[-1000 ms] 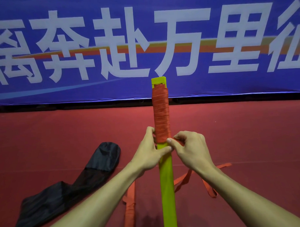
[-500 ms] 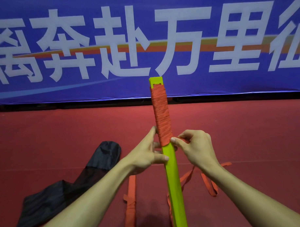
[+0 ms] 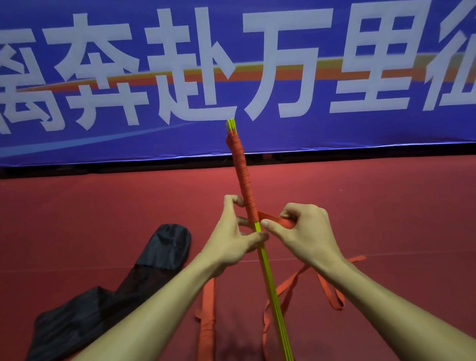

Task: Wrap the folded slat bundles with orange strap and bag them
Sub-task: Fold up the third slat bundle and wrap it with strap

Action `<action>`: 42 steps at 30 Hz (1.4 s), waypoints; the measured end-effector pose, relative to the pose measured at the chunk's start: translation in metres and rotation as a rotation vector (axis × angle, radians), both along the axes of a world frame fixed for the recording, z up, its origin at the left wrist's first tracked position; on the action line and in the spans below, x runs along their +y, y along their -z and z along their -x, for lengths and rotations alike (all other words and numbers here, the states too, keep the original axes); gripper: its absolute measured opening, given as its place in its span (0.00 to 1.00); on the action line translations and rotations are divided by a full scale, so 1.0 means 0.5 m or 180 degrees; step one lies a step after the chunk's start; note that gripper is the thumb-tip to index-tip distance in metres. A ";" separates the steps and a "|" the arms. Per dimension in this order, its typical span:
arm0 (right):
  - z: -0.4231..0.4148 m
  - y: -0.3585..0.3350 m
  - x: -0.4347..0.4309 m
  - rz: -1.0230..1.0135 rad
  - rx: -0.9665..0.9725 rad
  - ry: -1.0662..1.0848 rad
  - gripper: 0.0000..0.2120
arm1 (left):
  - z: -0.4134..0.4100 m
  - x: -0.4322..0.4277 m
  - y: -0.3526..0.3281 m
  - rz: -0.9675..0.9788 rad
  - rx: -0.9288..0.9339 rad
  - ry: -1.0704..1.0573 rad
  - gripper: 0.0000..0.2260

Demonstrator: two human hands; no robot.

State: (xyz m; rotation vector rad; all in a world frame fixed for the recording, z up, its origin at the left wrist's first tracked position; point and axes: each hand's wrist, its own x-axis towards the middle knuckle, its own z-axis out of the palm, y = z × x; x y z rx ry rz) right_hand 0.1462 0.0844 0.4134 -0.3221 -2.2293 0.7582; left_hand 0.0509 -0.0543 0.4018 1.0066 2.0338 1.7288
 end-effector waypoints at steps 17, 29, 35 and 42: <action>-0.001 0.000 0.006 0.0176 0.0166 0.0360 0.26 | -0.012 0.009 -0.009 -0.0070 0.0180 0.0047 0.25; -0.006 0.010 0.037 0.0498 -0.0071 0.0492 0.23 | -0.002 -0.008 -0.001 0.0087 -0.0267 0.0988 0.31; -0.013 0.002 0.028 0.0459 -0.0016 0.0306 0.18 | -0.008 0.004 -0.002 -0.0111 -0.0267 0.0364 0.30; -0.006 0.000 -0.013 0.0348 0.0166 -0.0060 0.20 | -0.011 0.021 0.005 -0.0053 0.0027 -0.0019 0.33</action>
